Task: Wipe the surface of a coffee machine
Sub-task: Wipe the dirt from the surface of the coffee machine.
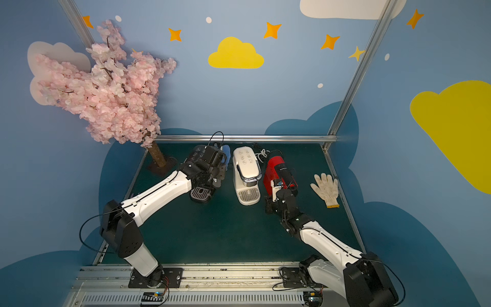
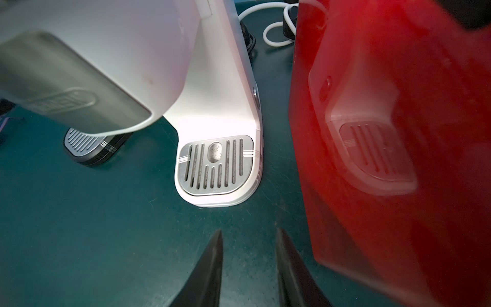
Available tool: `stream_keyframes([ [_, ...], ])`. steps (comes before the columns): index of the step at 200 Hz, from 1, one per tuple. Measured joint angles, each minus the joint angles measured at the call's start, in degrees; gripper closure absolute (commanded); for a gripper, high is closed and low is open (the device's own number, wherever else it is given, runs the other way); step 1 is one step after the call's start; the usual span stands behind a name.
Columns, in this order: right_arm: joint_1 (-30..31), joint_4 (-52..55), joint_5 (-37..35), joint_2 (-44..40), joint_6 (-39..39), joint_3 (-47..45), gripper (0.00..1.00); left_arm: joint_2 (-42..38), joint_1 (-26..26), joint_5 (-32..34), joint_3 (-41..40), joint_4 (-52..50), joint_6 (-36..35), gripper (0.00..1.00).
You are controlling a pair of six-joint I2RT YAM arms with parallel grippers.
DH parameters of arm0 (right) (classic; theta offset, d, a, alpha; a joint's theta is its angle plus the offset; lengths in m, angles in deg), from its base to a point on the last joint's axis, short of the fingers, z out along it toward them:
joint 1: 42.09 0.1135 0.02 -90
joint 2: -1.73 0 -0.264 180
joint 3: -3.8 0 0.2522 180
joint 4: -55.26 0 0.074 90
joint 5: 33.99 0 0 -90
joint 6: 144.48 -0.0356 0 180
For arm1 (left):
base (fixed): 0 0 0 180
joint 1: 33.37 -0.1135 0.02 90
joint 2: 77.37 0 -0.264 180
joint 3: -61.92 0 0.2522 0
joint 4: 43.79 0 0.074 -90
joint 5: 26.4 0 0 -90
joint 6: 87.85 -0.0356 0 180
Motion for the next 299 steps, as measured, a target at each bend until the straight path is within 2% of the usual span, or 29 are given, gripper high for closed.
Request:
stream_keyframes([
  [42,0.0,0.0,-0.04,0.7,0.02,0.0,0.66,5.86,-2.71,-0.5,0.2,1.2,-1.01,0.97],
  [88,0.0,-0.04,-0.11,1.6,0.04,0.09,0.66,10.4,-2.93,-2.56,-2.51,0.63,0.59,0.97],
  [135,0.0,-0.07,-0.09,2.03,0.02,0.2,0.66,9.35,-1.86,-4.66,-8.63,-0.87,3.56,0.97],
  [163,0.0,-0.09,-0.07,2.58,0.0,0.74,0.66,7.23,-0.46,-4.55,-9.38,-2.49,4.68,0.97],
  [195,0.0,-0.24,-0.2,2.58,0.0,0.92,0.66,2.49,0.24,-3.54,-7.56,-4.15,4.04,0.97],
  [237,0.0,-0.22,-0.31,2.58,-0.02,0.92,0.66,-2.16,-0.02,1.27,-2.03,-3.06,-0.33,0.97],
  [299,0.0,-0.17,-0.57,2.56,0.02,0.92,0.66,-0.15,-3.23,0.48,-2.23,-0.35,-1.18,0.97],
])
